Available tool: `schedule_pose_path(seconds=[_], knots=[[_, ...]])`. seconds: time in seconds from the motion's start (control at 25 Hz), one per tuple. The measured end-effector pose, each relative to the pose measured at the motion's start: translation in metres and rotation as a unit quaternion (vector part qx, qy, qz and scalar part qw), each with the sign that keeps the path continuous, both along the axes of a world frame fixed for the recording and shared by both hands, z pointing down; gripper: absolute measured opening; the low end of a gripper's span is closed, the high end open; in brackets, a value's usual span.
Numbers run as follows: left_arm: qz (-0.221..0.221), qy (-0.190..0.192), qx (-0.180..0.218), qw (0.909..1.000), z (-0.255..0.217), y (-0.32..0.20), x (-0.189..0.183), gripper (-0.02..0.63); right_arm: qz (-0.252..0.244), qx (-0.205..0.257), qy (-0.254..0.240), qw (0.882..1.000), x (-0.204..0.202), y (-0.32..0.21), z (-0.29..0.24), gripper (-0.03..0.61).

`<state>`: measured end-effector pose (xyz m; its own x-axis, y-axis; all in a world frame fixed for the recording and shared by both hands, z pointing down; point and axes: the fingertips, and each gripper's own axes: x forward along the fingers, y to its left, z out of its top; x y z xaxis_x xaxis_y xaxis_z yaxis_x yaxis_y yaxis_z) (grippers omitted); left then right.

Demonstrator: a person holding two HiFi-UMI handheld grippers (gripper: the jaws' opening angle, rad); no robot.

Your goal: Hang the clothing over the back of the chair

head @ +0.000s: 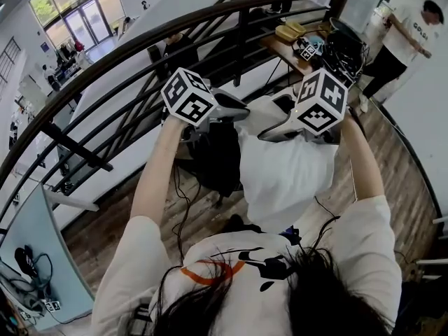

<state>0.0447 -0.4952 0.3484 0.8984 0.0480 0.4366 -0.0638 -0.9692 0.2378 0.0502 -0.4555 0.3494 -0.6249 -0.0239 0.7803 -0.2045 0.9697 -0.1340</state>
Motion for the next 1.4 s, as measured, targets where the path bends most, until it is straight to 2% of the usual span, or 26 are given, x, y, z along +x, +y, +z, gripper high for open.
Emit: schedule_pose_path(seconds=[0.12,0.2,0.4,0.6,0.76,0.88,1.04,1.12,1.4], knots=[[-0.003,0.021,-0.028,0.9994,0.005,-0.003,-0.004,0.020,0.003,0.019,0.002,1.000,0.004,-0.004,-0.002,0.368],[-0.009,0.019,-0.033,0.9992,0.010,-0.004,-0.007,0.020,0.010,0.033,0.000,0.999,0.010,-0.008,-0.006,0.367],[-0.040,-0.048,-0.020,0.9979,0.044,-0.018,-0.019,0.018,0.034,0.062,-0.035,0.997,0.031,-0.013,-0.036,0.365],[-0.030,0.002,-0.049,0.9984,0.048,-0.014,-0.019,0.034,0.051,0.084,-0.044,0.994,0.050,-0.003,-0.048,0.353],[-0.065,0.022,-0.024,0.9974,0.042,-0.023,-0.027,0.168,0.067,0.083,-0.055,0.993,0.055,0.007,-0.047,0.336],[-0.107,0.049,-0.004,0.9931,0.028,-0.032,-0.041,0.172,0.079,0.097,-0.064,0.990,0.058,0.014,-0.049,0.304],[-0.164,0.087,0.037,0.9818,-0.002,-0.036,-0.063,0.170,0.093,0.120,-0.084,0.985,0.057,0.023,-0.058,0.230],[-0.168,0.103,0.054,0.9789,-0.017,-0.028,-0.068,0.170,0.096,0.129,-0.092,0.983,0.052,0.029,-0.058,0.201],[-0.151,0.133,0.103,0.9741,-0.062,0.035,-0.065,0.170,0.098,0.153,-0.124,0.975,0.036,0.069,-0.070,0.167]])
